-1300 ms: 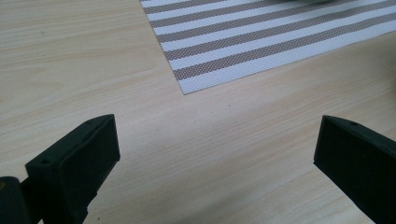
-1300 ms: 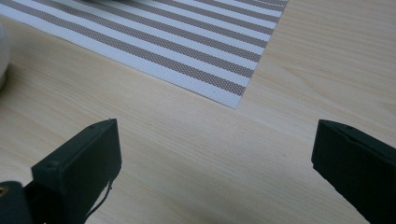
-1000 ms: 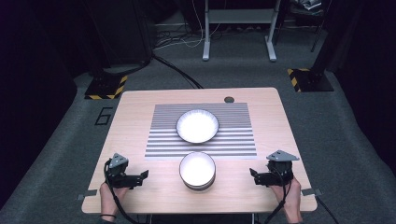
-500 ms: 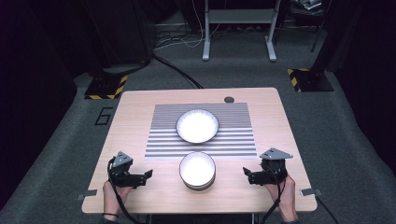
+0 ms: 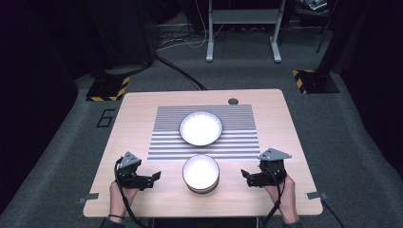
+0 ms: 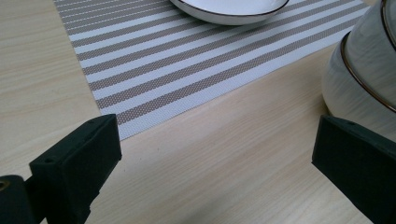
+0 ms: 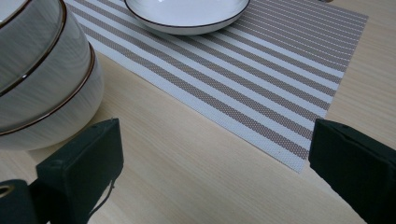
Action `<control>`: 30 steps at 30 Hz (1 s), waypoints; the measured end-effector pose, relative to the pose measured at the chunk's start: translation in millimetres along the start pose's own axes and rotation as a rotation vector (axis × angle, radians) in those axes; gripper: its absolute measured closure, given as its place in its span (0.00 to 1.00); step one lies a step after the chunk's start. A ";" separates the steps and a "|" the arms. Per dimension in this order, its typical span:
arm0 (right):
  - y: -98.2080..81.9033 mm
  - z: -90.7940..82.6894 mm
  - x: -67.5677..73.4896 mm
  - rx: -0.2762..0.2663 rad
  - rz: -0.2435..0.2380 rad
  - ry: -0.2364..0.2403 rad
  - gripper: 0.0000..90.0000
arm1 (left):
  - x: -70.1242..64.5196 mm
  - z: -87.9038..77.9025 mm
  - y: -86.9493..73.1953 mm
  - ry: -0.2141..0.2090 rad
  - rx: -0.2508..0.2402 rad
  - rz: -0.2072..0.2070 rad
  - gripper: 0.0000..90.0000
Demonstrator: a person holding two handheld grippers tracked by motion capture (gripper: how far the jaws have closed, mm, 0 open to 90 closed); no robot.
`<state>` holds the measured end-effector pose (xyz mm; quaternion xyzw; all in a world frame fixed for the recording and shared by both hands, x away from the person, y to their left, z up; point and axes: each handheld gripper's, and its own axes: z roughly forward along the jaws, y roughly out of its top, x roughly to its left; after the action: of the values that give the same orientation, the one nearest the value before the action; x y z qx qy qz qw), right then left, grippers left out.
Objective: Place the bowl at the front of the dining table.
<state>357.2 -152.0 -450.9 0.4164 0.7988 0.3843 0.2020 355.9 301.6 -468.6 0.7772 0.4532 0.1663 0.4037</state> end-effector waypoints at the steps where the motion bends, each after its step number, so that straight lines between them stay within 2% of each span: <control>1: 0.9 0.3 0.4 0.001 -0.003 0.002 0.02 | -1.3 0.5 1.3 -0.004 -0.002 -0.001 0.01; 5: 6.5 1.6 3.7 -0.001 -0.012 0.010 0.03 | -5.0 0.1 5.2 -0.012 -0.001 0.018 0.01; 13: 12.9 1.6 7.7 -0.014 -0.008 0.027 0.03 | -10.2 -2.0 10.1 -0.024 -0.012 0.024 0.01; 21: 22.6 6.6 16.6 -0.007 -0.047 0.050 0.03 | -15.4 -3.3 16.6 -0.036 -0.009 0.034 0.02; 30: 33.7 8.1 23.7 -0.012 -0.058 0.066 0.03 | -22.3 0.7 24.2 -0.069 -0.013 0.052 0.02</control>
<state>366.0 -116.8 -429.7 0.3790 0.8145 0.3964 0.1891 358.2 276.2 -447.8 0.7914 0.4175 0.1529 0.4195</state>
